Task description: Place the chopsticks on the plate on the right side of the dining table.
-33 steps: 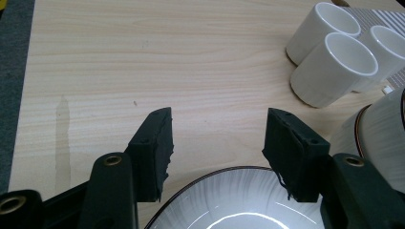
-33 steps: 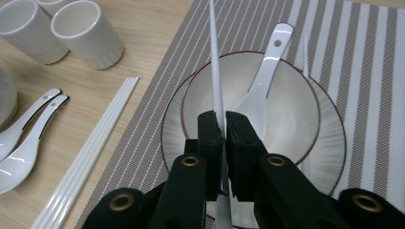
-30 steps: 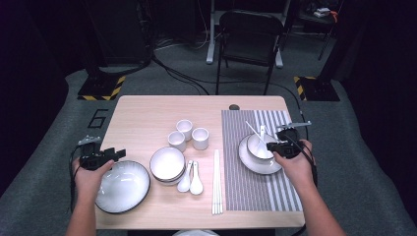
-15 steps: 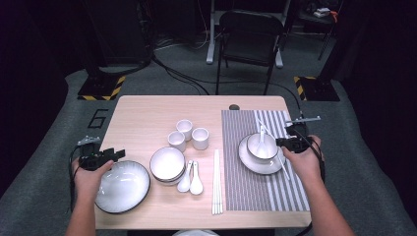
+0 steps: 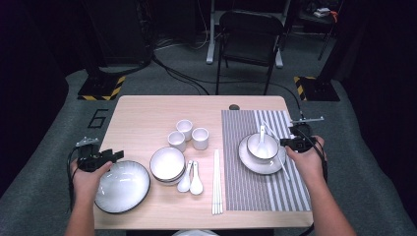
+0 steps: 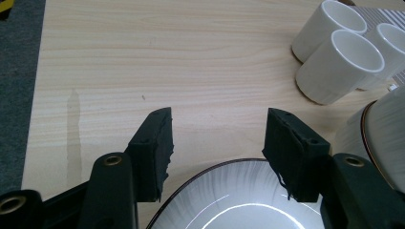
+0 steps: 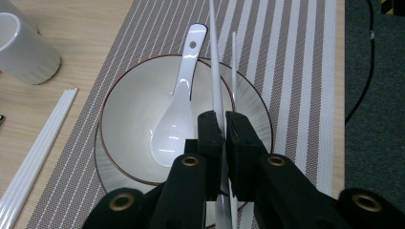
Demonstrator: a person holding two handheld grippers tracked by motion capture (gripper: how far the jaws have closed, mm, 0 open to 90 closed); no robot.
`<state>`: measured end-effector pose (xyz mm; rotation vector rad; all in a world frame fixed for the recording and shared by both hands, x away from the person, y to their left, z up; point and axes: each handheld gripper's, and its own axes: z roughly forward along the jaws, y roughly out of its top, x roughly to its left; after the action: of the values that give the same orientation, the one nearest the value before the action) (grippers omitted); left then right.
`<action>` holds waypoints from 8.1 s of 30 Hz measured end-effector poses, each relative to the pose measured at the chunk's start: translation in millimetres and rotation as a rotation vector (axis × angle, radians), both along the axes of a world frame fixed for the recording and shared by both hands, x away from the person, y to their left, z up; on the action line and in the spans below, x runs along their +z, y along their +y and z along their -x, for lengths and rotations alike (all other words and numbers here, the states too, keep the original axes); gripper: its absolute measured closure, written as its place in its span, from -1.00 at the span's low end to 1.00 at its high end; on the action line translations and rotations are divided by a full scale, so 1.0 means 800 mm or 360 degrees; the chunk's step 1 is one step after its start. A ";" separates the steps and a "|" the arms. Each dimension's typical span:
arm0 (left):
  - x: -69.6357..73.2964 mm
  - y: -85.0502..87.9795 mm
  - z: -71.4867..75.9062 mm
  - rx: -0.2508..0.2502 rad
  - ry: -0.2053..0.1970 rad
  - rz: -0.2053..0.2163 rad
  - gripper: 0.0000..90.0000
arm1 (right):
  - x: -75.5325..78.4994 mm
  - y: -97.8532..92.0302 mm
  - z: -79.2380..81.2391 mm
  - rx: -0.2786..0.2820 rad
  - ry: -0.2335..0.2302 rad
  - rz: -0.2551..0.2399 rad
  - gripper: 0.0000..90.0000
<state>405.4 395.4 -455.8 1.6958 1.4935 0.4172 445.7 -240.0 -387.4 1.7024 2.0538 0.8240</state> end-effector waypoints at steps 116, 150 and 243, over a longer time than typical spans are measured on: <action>-0.005 0.000 0.001 -0.0006 0.0017 -0.0015 -0.04 | -0.089 -0.030 -0.005 -0.0005 0.0158 -0.0032 0.56; -0.004 0.004 0.002 0.0006 0.0010 -0.0003 -0.04 | -0.098 -0.020 -0.009 0.0084 0.0191 0.0082 0.71; -0.004 -0.006 0.002 -0.0042 0.0019 -0.0074 -0.03 | -0.087 -0.036 0.046 0.0199 0.0221 0.0149 0.49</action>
<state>403.6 390.8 -459.1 1.7553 1.4784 0.4315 409.2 -268.9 -457.1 1.6360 2.2734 0.6508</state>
